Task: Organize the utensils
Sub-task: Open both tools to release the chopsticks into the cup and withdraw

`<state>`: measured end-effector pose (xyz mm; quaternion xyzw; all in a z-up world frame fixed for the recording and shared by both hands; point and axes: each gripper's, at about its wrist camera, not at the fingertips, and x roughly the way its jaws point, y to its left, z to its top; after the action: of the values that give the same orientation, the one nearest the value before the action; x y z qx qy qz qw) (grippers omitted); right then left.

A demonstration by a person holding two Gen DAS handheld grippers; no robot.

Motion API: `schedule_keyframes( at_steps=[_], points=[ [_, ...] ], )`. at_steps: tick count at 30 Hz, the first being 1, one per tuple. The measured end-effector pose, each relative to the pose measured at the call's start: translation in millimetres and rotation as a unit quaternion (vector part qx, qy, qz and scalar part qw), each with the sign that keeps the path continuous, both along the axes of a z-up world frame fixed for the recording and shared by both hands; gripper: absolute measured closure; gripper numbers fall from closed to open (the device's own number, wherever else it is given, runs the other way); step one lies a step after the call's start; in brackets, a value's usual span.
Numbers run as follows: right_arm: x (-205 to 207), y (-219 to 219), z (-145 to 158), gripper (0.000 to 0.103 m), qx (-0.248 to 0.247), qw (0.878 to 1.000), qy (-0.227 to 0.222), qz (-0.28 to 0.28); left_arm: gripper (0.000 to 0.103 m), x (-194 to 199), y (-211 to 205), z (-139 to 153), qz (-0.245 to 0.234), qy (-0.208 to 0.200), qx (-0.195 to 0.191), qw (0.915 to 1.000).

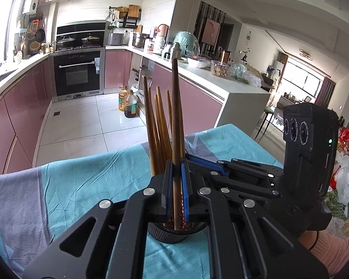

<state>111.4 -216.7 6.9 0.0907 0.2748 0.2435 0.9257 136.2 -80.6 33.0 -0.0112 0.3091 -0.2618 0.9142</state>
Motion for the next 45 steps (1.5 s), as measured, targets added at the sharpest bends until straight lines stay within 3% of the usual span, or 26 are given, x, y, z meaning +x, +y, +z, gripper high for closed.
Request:
schedule_keyframes(
  at_steps=[14, 16, 18, 22, 26, 28, 29, 34, 36, 39, 42, 45],
  points=[
    [6, -1, -7, 0.096, -0.005, 1.000, 0.018, -0.004, 0.094, 26, -6, -27, 0.007, 0.035, 0.026, 0.9990],
    [5, -3, -7, 0.095, -0.001, 1.000, 0.020, -0.006, 0.091, 26, -2, -29, 0.010, 0.032, 0.024, 0.9991],
    [2, -5, -6, 0.095, -0.002, 1.000, 0.018, -0.008, 0.079, 22, 2, -30, 0.010, 0.029, 0.021, 0.9993],
    [-5, -7, -2, 0.080, -0.008, 1.000, 0.006, -0.013, 0.070, 8, 11, -31, 0.022, 0.006, 0.021, 0.9995],
    [-12, -11, 1, 0.079, -0.011, 1.000, 0.002, -0.015, 0.063, -8, 23, -30, 0.040, -0.010, 0.011, 0.9991],
    [-18, -13, 3, 0.072, -0.012, 1.000, -0.002, -0.014, 0.056, -16, 32, -29, 0.051, -0.019, 0.009, 0.9985],
    [-22, -12, 4, 0.070, -0.014, 1.000, -0.004, -0.013, 0.050, -20, 35, -29, 0.056, -0.024, 0.011, 0.9981],
    [-49, -5, 7, 0.038, -0.043, 0.999, -0.030, -0.004, 0.021, -46, 53, -29, 0.100, -0.059, 0.015, 0.9931],
    [-62, -2, 8, 0.031, -0.060, 0.997, -0.042, -0.006, 0.010, -57, 62, -29, 0.124, -0.076, 0.014, 0.9893],
    [-79, 1, 7, 0.014, -0.080, 0.995, -0.059, -0.017, 0.006, -70, 72, -31, 0.159, -0.095, 0.020, 0.9824],
    [-94, 5, 6, 0.007, -0.095, 0.992, -0.077, -0.024, 0.006, -83, 85, -33, 0.183, -0.103, 0.018, 0.9776],
    [-107, 10, 6, 0.007, -0.104, 0.989, -0.099, -0.031, 0.006, -95, 89, -31, 0.200, -0.114, 0.022, 0.9729]
  ],
)
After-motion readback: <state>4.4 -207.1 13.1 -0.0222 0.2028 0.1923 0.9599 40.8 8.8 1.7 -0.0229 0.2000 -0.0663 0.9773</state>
